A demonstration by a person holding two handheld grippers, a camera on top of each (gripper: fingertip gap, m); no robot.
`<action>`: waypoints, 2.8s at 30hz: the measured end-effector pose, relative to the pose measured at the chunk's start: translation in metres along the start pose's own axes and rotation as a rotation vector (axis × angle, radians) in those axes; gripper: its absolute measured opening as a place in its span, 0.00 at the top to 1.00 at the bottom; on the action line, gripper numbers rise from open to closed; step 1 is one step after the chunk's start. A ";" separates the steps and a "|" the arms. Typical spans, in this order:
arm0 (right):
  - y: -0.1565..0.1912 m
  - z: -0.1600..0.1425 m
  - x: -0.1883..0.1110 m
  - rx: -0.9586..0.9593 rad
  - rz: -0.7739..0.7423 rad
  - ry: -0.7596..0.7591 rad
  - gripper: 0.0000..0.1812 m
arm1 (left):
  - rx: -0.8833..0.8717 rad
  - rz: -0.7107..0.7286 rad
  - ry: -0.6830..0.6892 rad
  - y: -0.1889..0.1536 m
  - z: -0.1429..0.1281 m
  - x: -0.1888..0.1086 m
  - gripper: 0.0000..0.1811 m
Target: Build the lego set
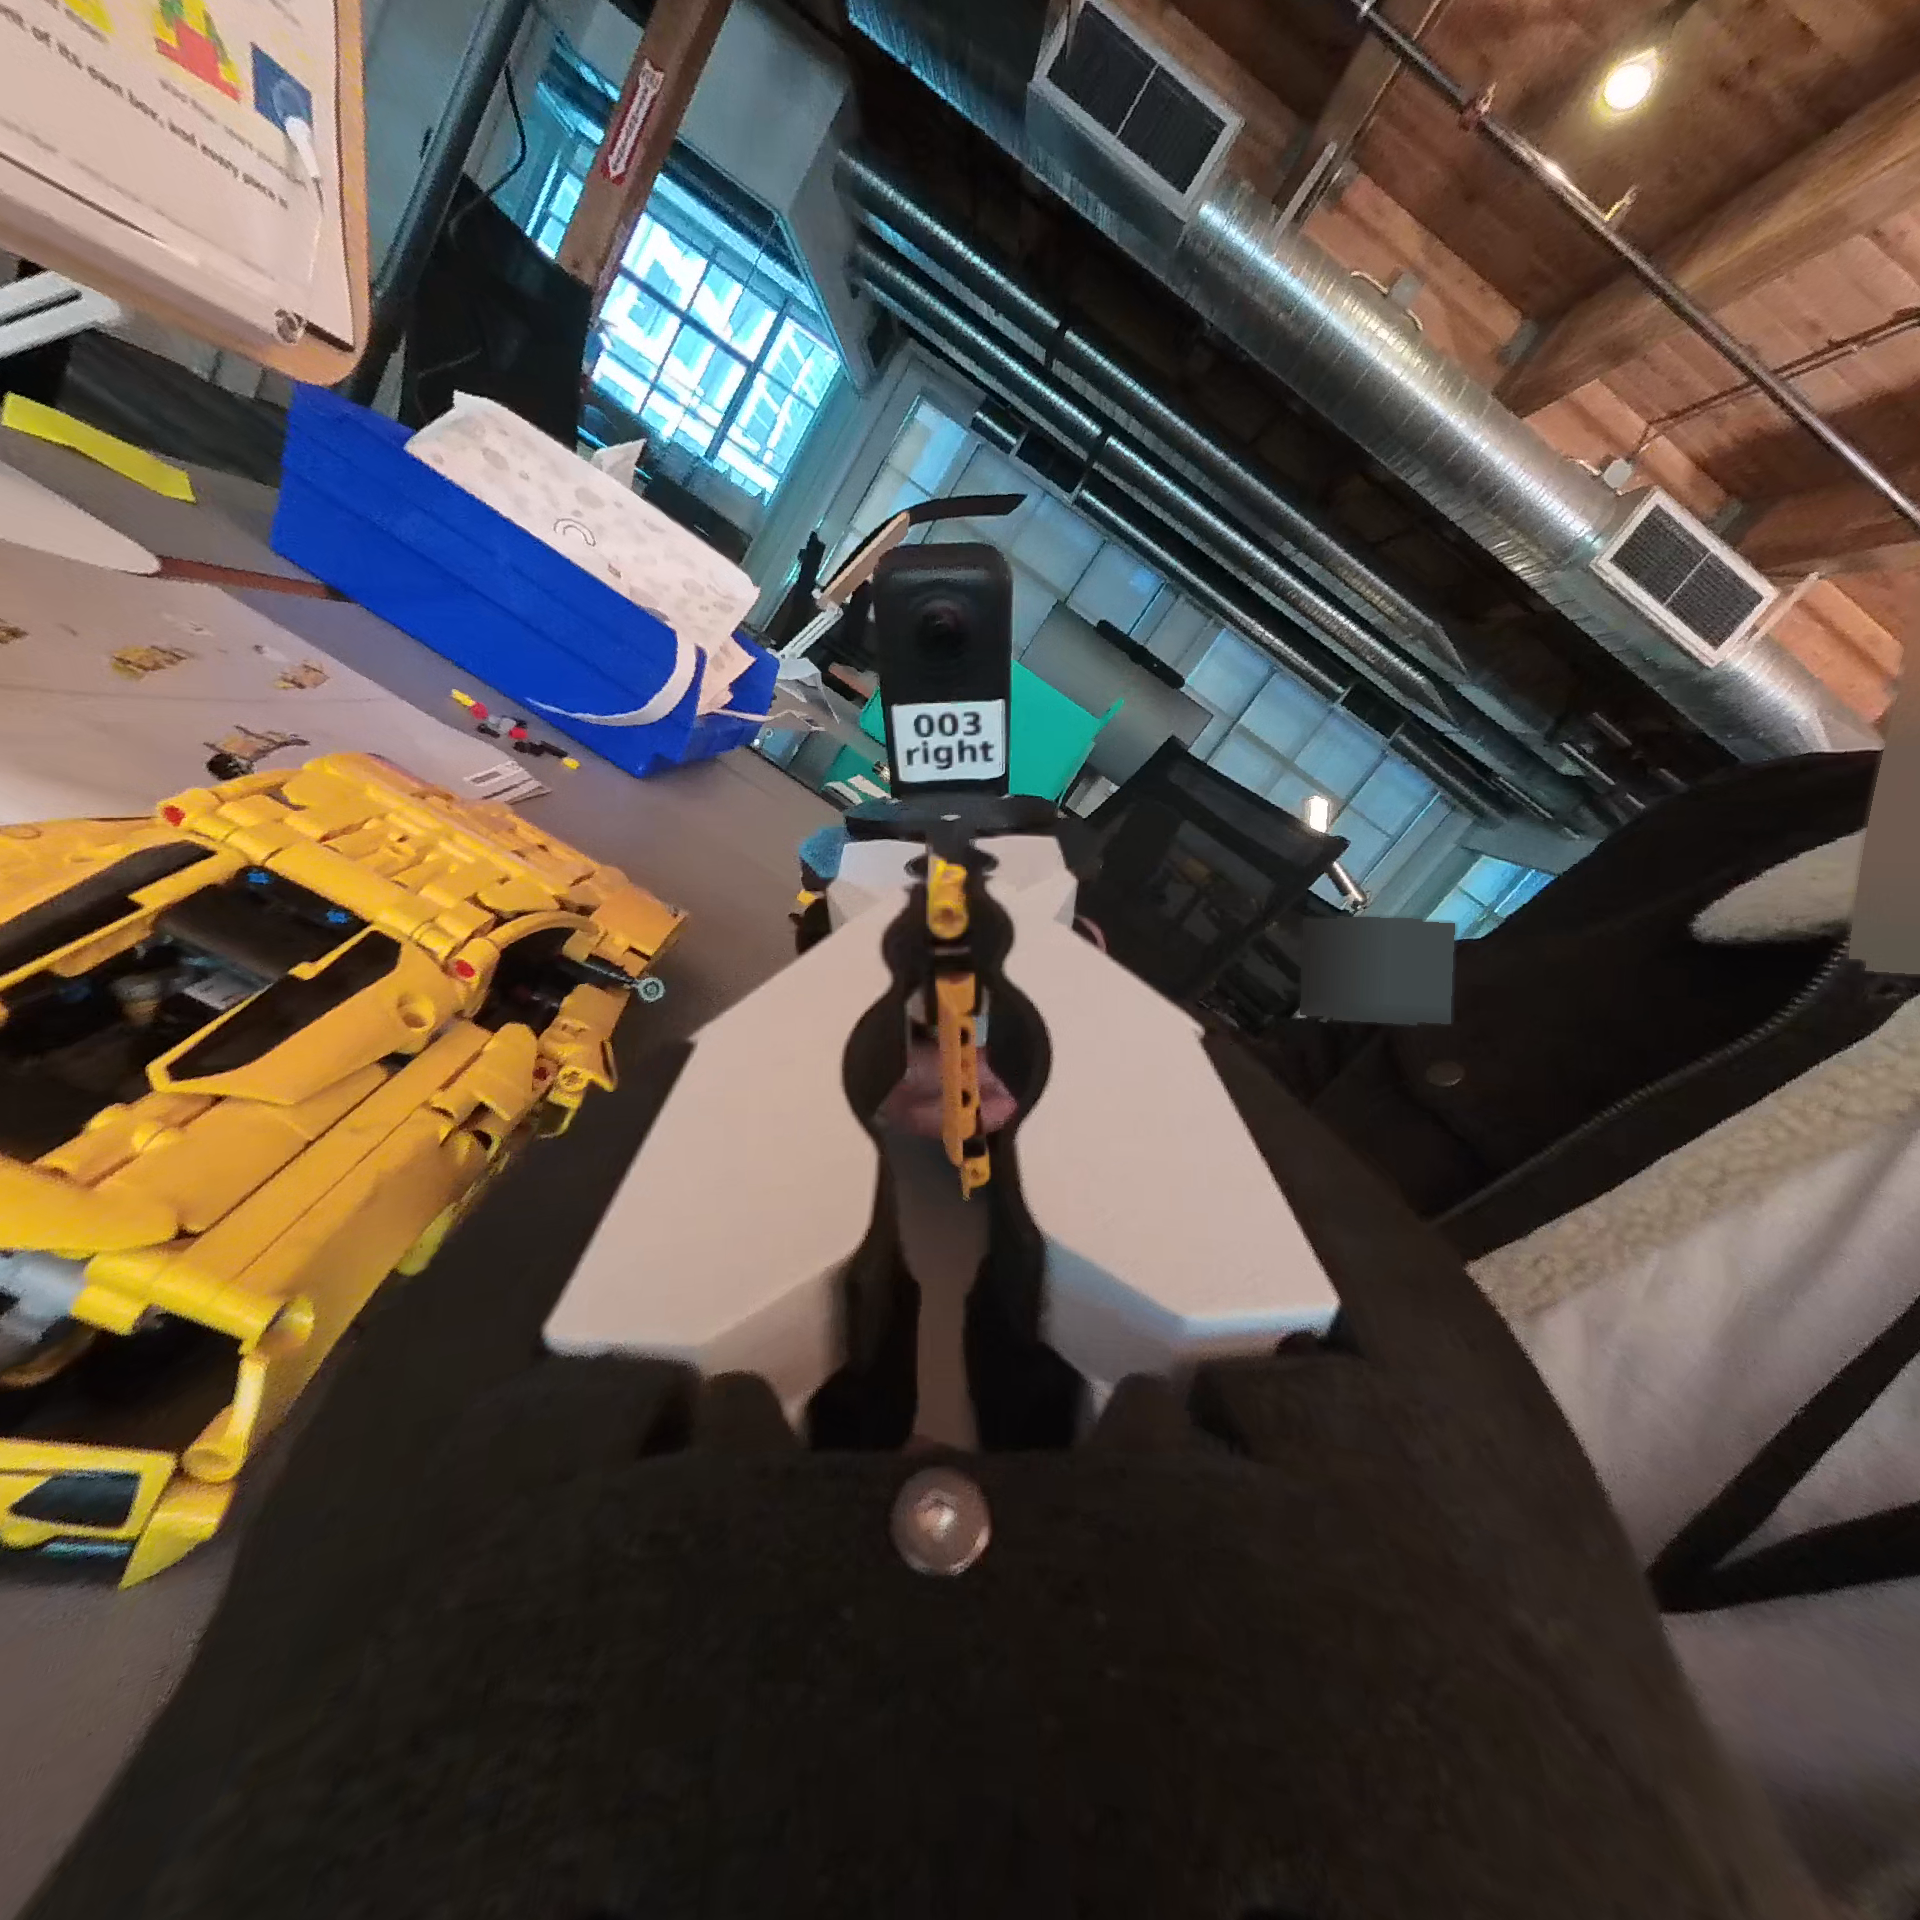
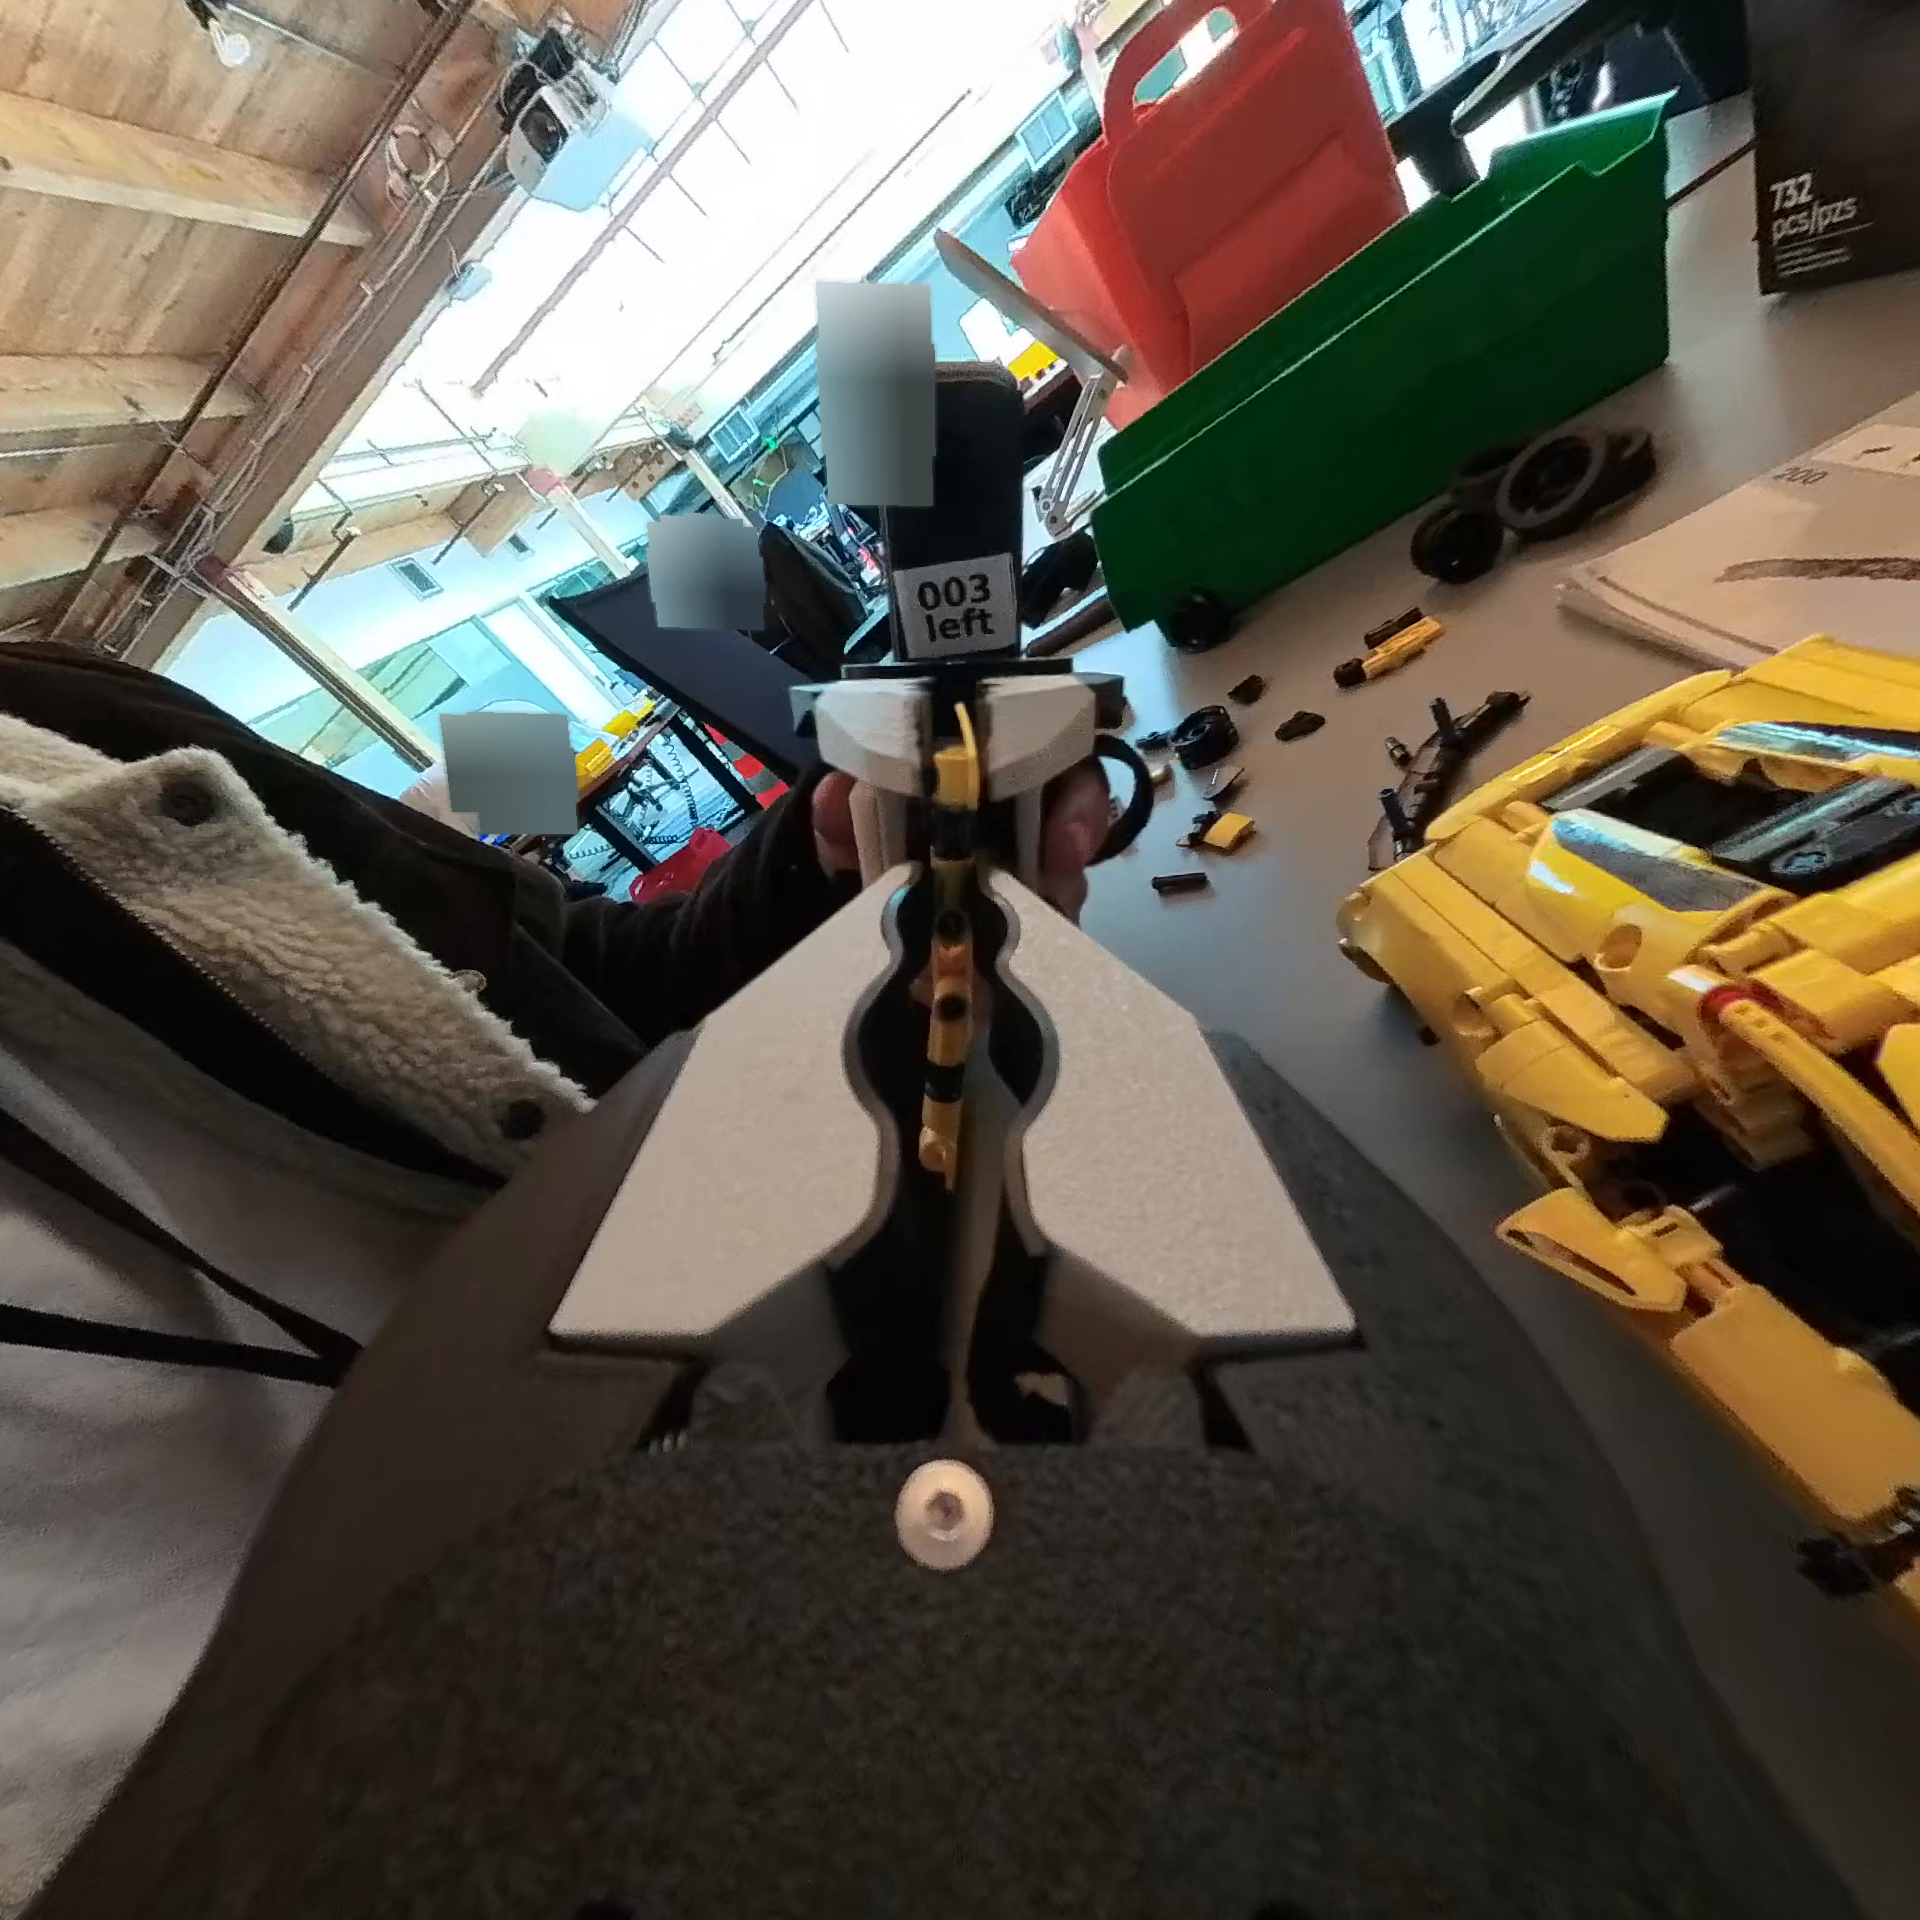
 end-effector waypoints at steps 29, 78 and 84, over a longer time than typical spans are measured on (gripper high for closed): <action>0.004 0.010 -0.002 0.095 0.055 -0.088 0.96 | 0.023 0.025 -0.120 -0.005 0.004 0.006 0.97; 0.005 0.016 -0.003 0.120 0.093 -0.058 0.96 | 0.034 0.050 -0.265 -0.007 0.006 0.009 0.98; 0.006 0.016 -0.003 0.120 0.093 -0.056 0.96 | 0.040 0.054 -0.265 -0.007 0.007 0.009 0.98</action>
Point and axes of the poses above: each gripper's, where its closed fingertips meet, x out along the fingers, z out of its top, y = z × x across the jaws, the point moved 6 cm from there along -x, back along the fingers, and after that the axes turned 10 degrees about -z, right-handed, at the moved point
